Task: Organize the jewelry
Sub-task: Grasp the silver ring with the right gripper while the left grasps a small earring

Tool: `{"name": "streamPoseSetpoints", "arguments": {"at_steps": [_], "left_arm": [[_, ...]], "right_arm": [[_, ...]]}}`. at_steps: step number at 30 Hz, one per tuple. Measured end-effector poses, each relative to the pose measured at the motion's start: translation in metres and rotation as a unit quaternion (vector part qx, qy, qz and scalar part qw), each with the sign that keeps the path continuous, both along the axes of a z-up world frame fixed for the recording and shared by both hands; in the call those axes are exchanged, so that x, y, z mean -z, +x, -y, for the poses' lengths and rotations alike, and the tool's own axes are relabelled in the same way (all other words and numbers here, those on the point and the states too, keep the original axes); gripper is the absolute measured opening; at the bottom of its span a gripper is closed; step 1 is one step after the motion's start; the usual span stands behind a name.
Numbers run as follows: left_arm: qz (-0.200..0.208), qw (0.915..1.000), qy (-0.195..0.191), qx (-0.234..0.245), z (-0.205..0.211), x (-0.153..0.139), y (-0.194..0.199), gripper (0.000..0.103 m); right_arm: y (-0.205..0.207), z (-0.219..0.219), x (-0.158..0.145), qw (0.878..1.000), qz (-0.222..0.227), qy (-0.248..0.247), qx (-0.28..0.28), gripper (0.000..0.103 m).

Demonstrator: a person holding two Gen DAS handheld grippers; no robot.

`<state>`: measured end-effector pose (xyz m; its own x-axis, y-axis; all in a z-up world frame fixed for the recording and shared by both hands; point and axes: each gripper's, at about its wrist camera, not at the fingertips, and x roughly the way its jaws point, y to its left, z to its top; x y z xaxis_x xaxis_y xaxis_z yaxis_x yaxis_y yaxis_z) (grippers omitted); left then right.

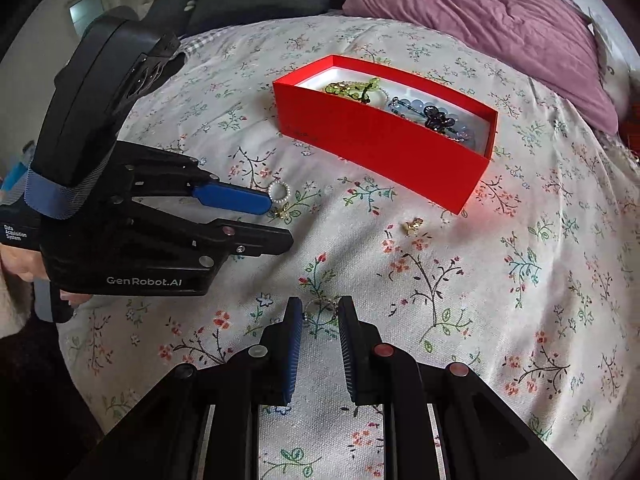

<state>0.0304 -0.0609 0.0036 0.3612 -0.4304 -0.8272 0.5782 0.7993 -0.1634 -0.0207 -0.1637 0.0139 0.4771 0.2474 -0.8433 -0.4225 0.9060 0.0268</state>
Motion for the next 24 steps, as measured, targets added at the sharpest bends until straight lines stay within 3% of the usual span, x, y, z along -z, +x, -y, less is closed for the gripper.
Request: {"name": "streamPoseSetpoints", "arguments": {"at_steps": [10,24], "left_arm": [[0.012,0.9997,0.021,0.004,0.007,0.000,-0.001,0.010],[0.002,0.9996,0.027,0.000,-0.004,-0.016,-0.004,0.009]], "right_arm": [[0.004,0.015,-0.005,1.000,0.000,0.003,0.024,0.018],[0.012,0.024,-0.022,0.998,0.001,0.031,0.049,0.018]]}}
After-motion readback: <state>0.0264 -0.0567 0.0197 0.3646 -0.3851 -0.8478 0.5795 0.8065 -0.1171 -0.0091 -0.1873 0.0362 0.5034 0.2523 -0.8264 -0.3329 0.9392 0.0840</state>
